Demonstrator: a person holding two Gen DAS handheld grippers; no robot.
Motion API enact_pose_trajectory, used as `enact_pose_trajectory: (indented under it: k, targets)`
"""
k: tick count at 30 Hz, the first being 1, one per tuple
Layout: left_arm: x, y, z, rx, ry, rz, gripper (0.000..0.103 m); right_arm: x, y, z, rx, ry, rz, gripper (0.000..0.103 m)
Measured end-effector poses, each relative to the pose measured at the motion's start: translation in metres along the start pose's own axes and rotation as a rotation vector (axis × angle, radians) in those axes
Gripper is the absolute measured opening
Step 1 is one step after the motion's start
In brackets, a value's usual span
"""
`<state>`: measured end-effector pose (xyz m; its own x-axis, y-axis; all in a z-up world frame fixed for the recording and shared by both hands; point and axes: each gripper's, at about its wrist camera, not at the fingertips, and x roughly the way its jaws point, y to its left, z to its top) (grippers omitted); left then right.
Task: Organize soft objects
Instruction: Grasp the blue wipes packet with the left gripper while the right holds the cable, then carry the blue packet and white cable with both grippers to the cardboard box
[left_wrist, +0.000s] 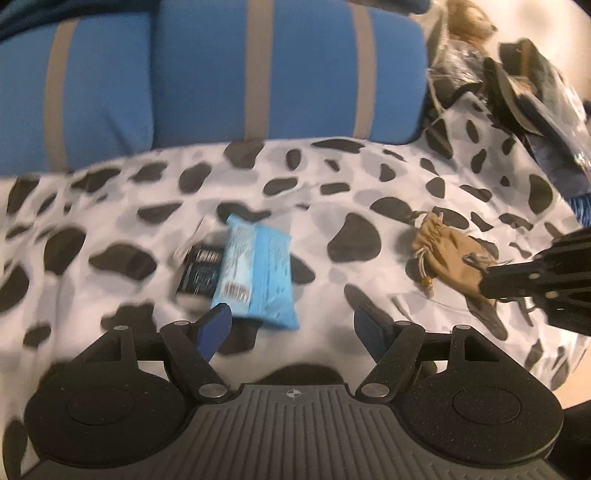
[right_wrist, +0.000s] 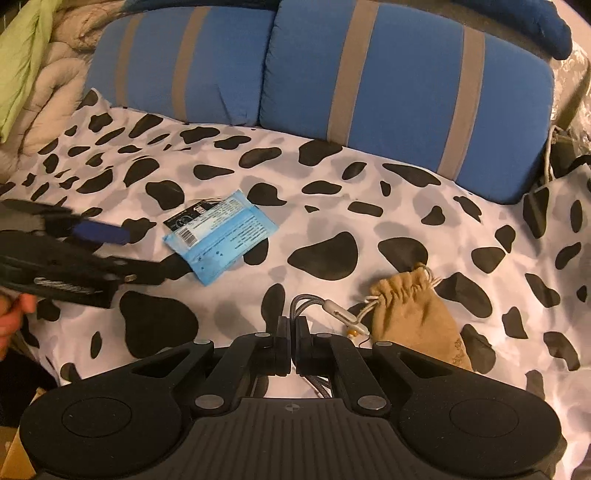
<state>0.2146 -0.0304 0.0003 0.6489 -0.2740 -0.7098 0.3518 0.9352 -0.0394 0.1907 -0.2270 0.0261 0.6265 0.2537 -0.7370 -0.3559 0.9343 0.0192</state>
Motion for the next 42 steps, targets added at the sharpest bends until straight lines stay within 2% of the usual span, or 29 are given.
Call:
enact_pose_trajectory:
  k: [4, 6, 8, 9, 11, 18, 24, 33, 34, 36, 38, 42]
  targets:
    - [0.014, -0.013, 0.002, 0.087, -0.029, 0.065, 0.073, -0.011, 0.002, -0.005, -0.052, -0.007, -0.037, 0.004]
    - [0.024, -0.017, 0.003, 0.120, -0.023, 0.104, 0.073, -0.015, 0.004, -0.009, -0.092, -0.007, -0.083, 0.004]
    - [0.033, -0.018, 0.006, 0.137, -0.004, 0.111, 0.074, -0.019, 0.005, -0.013, -0.119, -0.007, -0.104, 0.004]
    - [0.037, -0.018, 0.007, 0.142, 0.003, 0.114, 0.074, -0.020, 0.004, -0.014, -0.116, -0.006, -0.103, 0.004]
    - [0.045, -0.018, 0.009, 0.161, 0.008, 0.129, 0.082, -0.024, 0.001, -0.016, -0.095, -0.003, -0.094, 0.005]
    - [0.080, -0.020, 0.015, 0.237, 0.027, 0.208, 0.082, -0.035, -0.003, -0.020, -0.065, -0.032, -0.089, 0.005]
    - [0.109, -0.019, 0.011, 0.295, 0.088, 0.269, 0.083, -0.037, -0.009, -0.016, -0.041, -0.049, -0.060, 0.005]
    - [0.120, -0.013, 0.019, 0.261, 0.091, 0.271, 0.084, -0.036, -0.007, -0.015, -0.031, -0.046, -0.027, 0.005]
    - [0.120, -0.013, 0.019, 0.255, 0.091, 0.270, 0.081, -0.036, -0.006, -0.015, -0.030, -0.046, -0.024, 0.005]
    - [0.119, -0.013, 0.021, 0.250, 0.091, 0.272, 0.068, -0.036, -0.005, -0.015, -0.033, -0.050, -0.015, 0.005]
    - [0.117, -0.013, 0.023, 0.247, 0.093, 0.278, 0.064, -0.036, -0.004, -0.014, -0.035, -0.052, -0.013, 0.005]
    - [0.107, -0.006, 0.027, 0.160, 0.091, 0.243, 0.060, -0.034, -0.006, -0.016, -0.020, -0.043, -0.013, 0.005]
